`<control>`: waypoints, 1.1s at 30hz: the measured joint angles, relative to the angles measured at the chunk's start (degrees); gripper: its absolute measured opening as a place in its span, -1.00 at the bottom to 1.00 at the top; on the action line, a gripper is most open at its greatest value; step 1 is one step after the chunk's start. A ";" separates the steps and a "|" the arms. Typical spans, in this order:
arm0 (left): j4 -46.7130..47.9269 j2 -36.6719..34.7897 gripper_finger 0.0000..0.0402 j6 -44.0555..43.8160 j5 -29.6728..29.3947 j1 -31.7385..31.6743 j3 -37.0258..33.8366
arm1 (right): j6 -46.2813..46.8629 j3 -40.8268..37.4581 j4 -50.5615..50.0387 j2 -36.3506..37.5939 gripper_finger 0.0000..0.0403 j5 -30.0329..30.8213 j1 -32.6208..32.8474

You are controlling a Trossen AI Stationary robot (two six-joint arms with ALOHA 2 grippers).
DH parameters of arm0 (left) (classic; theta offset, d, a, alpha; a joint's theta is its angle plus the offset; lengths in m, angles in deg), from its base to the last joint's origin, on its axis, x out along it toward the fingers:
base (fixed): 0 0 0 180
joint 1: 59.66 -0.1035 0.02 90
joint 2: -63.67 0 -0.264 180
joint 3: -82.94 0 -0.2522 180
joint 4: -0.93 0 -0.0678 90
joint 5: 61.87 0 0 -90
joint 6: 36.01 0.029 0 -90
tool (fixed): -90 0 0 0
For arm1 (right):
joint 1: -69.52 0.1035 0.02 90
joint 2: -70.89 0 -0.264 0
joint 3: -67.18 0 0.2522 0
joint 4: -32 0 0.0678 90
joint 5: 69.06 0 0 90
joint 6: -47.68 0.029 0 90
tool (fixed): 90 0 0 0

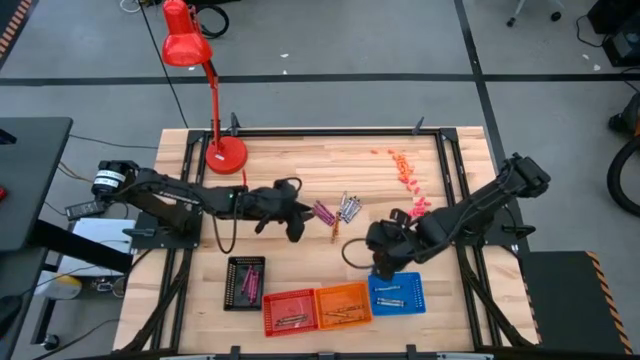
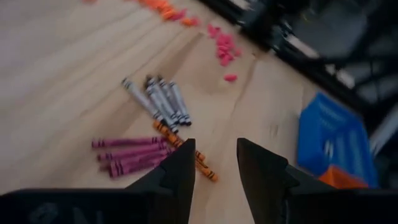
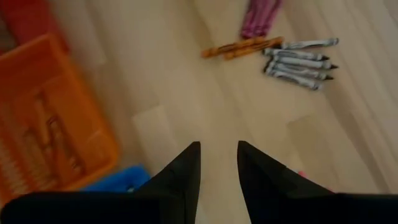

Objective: Sort crayons
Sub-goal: Put the black crayon into the blue bin

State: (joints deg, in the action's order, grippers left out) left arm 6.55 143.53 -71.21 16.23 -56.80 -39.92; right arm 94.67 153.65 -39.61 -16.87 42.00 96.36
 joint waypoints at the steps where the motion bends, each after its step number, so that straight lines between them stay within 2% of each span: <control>1: 0.57 0.00 -0.35 -3.65 -0.01 -0.31 -0.02 | 0.00 0.00 0.32 -0.29 -0.46 -0.06 -1.01; 6: 1.42 0.00 -0.35 -13.84 0.07 -0.07 -0.02 | -2.27 -0.02 5.54 -2.68 -0.46 0.67 -5.88; 10: 1.51 0.00 -0.35 -16.02 0.08 1.83 -0.02 | -6.66 -0.02 12.19 -5.52 -0.46 -1.95 -10.56; 13: 3.23 0.00 -0.35 -13.52 0.69 3.30 -0.02 | -3.92 -0.02 14.36 -7.96 -0.46 -2.94 -15.52; 18: 8.81 0.00 -0.35 -8.51 6.82 3.77 -0.02 | 4.38 -0.07 14.04 -11.05 -0.44 -4.25 -23.59; 22: 12.64 0.00 -0.35 -5.11 7.60 3.53 -0.02 | 9.36 -0.09 14.32 -11.62 -0.39 -7.54 -27.88; 27: 14.22 0.00 -0.35 0.32 7.52 1.69 -0.02 | 16.79 -0.09 13.81 -11.57 -0.25 -7.78 -30.94; 33: 15.54 -2.47 -0.35 4.12 7.28 -1.24 -0.07 | 23.90 -2.59 14.92 -11.55 -0.11 -10.69 -30.28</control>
State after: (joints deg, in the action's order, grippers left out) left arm 22.10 141.05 -67.09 23.51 -58.05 -39.99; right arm 118.57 151.06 -24.69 -28.42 31.31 66.08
